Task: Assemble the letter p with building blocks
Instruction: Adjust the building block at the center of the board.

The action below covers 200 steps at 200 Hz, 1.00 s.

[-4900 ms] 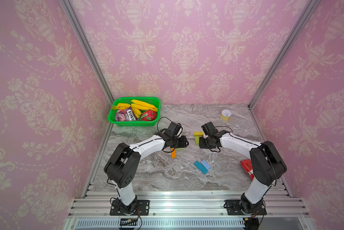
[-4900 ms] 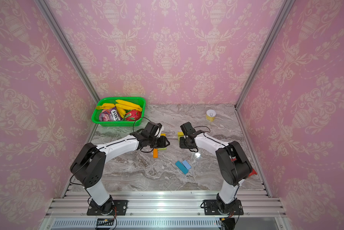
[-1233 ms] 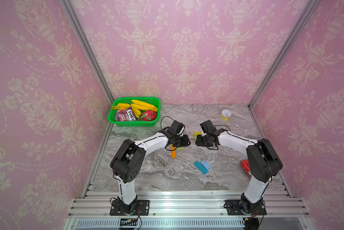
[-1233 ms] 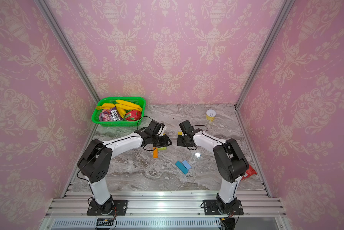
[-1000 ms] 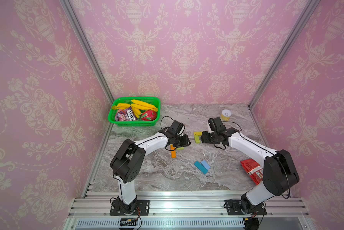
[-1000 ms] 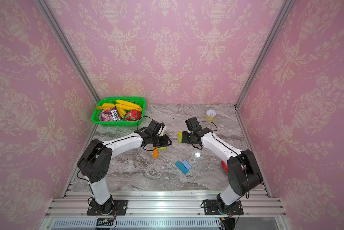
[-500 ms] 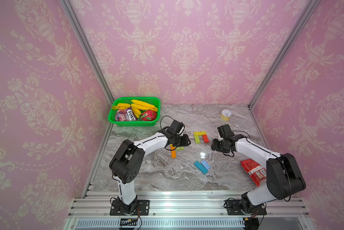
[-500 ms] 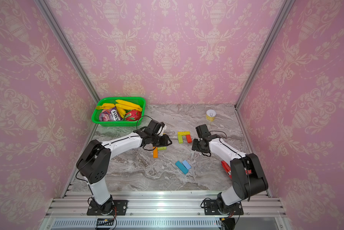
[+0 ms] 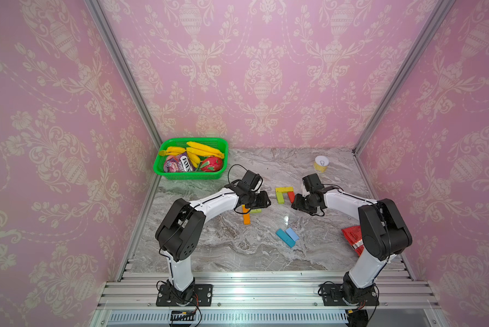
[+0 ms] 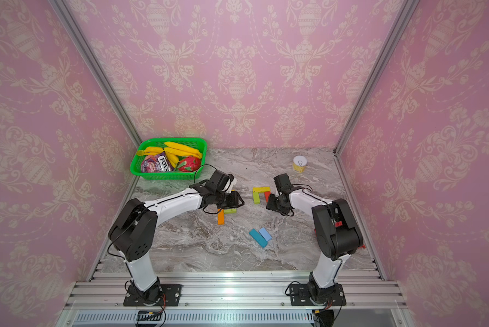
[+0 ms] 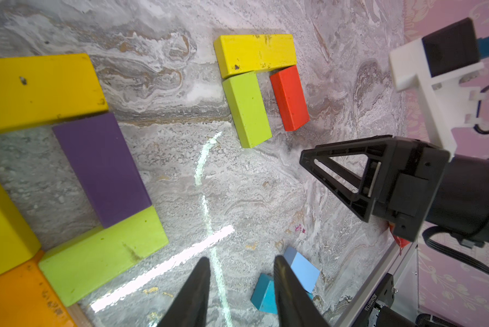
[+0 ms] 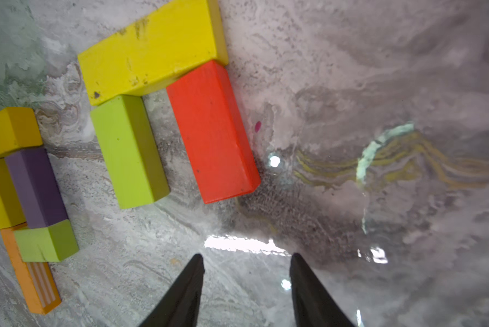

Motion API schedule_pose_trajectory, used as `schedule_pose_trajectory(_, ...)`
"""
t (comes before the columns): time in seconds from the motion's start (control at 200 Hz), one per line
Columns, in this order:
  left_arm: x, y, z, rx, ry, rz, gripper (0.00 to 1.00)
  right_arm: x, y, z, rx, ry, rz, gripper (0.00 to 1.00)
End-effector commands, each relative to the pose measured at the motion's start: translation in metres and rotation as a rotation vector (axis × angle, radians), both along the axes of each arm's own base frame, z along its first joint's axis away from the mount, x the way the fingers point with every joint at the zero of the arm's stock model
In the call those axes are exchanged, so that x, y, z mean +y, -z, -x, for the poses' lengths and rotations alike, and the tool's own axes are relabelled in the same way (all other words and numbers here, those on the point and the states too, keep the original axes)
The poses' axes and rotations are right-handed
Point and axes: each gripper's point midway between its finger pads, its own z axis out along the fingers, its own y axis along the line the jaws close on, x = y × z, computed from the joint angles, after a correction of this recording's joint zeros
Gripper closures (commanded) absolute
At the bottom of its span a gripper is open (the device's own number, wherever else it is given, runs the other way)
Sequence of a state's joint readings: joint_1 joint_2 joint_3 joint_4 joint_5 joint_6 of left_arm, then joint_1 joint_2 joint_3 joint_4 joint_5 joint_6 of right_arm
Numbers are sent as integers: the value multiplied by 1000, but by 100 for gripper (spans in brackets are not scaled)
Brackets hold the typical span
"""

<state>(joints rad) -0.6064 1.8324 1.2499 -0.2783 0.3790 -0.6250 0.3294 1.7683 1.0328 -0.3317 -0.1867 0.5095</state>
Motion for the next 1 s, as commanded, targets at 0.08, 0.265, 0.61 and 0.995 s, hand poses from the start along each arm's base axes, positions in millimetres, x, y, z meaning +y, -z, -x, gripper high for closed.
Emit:
schedule_pose_trajectory(0.08,6,-9,-7,-32,-6,-20,60,9,3,-9,11,22,-51,48)
schedule_pose_trajectory(0.265,7,-9,-8,-30,-8,-18,60,10,4,-11,13,26,-58,48)
schedule_pose_trajectory(0.61,8,-8,-7,-31,-10,-20,60,14,4,-17,6,35,-77,48)
schedule_pose_trajectory(0.995,10,-8,-7,-30,-10,-19,60,19,1,-18,4,55,-90,47)
